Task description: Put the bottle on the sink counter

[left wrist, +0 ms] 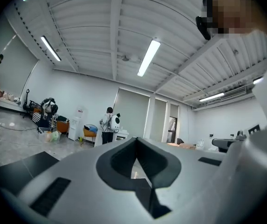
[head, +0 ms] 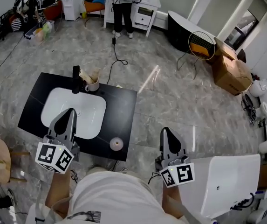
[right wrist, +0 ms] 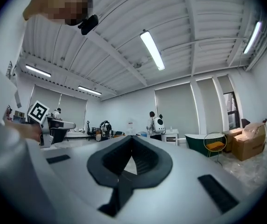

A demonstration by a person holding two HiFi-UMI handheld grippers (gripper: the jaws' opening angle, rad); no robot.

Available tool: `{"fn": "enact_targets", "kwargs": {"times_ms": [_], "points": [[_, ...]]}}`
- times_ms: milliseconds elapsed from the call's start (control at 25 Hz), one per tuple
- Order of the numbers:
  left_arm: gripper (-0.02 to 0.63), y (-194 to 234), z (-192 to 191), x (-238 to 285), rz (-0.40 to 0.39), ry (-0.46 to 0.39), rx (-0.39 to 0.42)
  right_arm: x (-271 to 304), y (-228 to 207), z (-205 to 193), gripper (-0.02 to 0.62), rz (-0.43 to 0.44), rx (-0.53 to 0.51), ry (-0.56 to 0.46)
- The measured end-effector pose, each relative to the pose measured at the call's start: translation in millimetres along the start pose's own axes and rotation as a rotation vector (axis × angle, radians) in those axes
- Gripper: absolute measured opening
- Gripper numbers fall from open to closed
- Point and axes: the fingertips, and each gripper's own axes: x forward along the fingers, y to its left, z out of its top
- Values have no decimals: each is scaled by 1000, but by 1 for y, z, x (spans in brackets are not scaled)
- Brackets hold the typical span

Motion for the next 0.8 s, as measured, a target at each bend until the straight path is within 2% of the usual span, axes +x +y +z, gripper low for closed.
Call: {"fn": "enact_targets", "kwargs": {"times_ms": [240, 440, 800], "points": [[14, 1, 24, -12, 15, -44, 23, -1, -9, 13, 11, -21, -5, -32], [14, 7, 38, -21, 24, -91, -57, -5, -17, 11, 11, -48, -2, -20], [14, 8, 41, -28, 30, -95, -55, -1, -7, 5, 11, -29, 18, -1]]}}
